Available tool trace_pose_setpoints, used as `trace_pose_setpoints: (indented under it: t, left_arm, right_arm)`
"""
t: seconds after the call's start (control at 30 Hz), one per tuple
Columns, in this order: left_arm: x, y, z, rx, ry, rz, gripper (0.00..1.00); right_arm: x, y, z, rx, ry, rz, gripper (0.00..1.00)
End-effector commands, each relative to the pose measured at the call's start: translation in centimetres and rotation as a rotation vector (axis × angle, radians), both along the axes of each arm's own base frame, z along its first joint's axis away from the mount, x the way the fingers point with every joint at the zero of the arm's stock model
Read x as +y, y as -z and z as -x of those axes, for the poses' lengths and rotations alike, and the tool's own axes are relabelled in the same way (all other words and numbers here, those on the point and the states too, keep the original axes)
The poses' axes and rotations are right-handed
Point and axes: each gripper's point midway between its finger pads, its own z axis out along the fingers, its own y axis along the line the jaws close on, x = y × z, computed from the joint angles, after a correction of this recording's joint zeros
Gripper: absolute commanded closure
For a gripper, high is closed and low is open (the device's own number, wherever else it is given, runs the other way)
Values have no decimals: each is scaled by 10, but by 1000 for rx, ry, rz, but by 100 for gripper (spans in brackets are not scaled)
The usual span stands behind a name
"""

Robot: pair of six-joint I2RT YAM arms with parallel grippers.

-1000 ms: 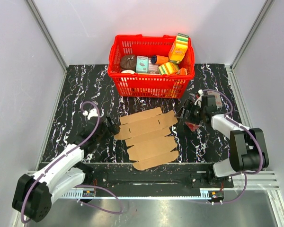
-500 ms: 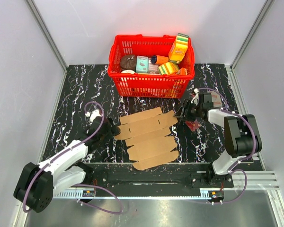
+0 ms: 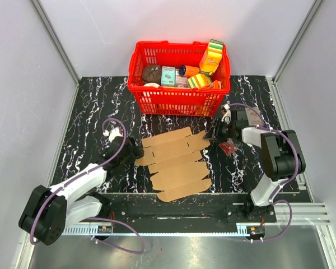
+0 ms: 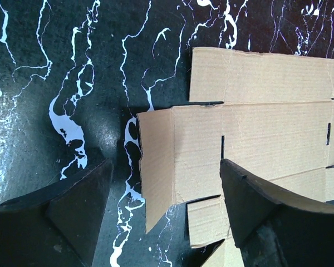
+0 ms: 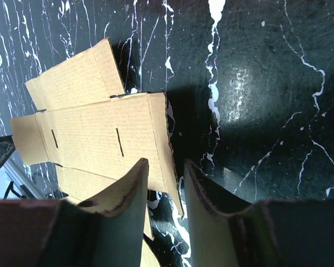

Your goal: Fold the paper box

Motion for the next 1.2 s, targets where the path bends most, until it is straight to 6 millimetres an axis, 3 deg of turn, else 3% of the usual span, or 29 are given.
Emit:
trace_pose_setpoints:
  t: [0.0,0.17,0.3,0.57,1.17]
  left_arm:
    - [-8,-10,-11,-51,20,16,19]
    - [-9,-8,-13,-48,27,16,25]
    - [-11,-5,-12,-45,37,16,45]
    - [-9,0,-11,-40,39,6,53]
    - [-5,5,-17,-38,51,-57,80]
  right_arm:
    - [12,-10,-9,-36,-46,-28,65]
    - [15,-9,-7,-25,-57,-39,79]
    - [16,-6,-5,-14,-62,-38,87]
    - [17,-7,-4,-15,-65,-34,98]
    - [15,-6,10,-20,-58,-21,100]
